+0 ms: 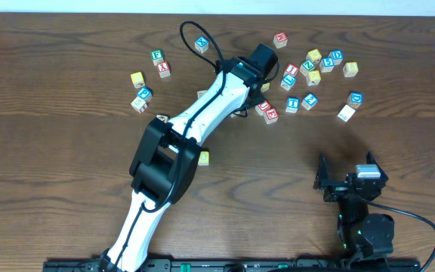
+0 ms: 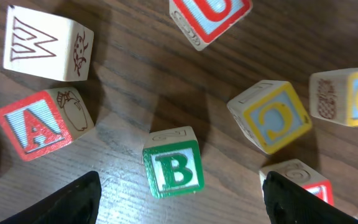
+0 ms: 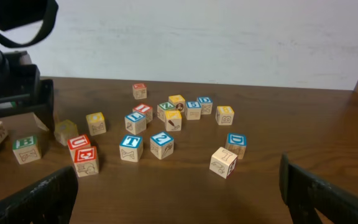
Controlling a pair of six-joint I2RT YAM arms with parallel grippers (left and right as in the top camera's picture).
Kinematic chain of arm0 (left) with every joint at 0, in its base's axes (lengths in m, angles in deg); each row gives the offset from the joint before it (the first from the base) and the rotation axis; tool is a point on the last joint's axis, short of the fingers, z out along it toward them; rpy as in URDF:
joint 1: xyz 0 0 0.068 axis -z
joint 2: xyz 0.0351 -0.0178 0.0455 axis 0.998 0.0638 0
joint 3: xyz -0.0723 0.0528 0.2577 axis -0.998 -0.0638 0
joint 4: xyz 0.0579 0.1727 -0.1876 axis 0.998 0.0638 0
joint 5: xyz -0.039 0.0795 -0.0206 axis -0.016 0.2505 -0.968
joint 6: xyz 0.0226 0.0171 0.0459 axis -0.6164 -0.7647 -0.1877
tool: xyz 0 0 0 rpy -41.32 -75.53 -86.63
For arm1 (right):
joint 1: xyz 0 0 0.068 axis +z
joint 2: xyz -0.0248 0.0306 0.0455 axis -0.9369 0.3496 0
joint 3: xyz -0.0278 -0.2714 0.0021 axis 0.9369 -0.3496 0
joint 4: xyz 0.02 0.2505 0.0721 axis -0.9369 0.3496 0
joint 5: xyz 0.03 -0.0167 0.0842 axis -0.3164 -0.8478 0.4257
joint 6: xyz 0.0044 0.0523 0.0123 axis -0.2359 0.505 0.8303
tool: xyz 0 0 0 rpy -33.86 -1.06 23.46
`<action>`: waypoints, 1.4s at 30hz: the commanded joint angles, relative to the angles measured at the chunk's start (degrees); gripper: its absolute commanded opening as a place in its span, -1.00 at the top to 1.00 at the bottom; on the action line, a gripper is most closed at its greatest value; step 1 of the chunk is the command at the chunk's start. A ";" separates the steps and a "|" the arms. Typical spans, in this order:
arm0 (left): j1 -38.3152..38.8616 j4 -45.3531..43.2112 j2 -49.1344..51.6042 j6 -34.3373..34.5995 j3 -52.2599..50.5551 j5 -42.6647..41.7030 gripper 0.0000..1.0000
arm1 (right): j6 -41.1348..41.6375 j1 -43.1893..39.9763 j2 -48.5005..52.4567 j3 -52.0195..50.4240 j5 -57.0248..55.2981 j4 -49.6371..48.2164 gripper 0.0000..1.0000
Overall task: Spell out ROBOT
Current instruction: 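Lower the left gripper onto the green B block and close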
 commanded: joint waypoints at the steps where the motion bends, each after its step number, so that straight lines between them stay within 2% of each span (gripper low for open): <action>1: 0.07 0.15 1.73 0.72 1.40 1.40 -0.64 | 0.57 -0.46 -0.04 -0.07 0.13 0.20 -0.98; 42: 0.13 -0.90 3.82 1.40 -1.16 3.50 -0.57 | 0.57 -0.46 -0.04 -0.07 0.13 0.20 -0.99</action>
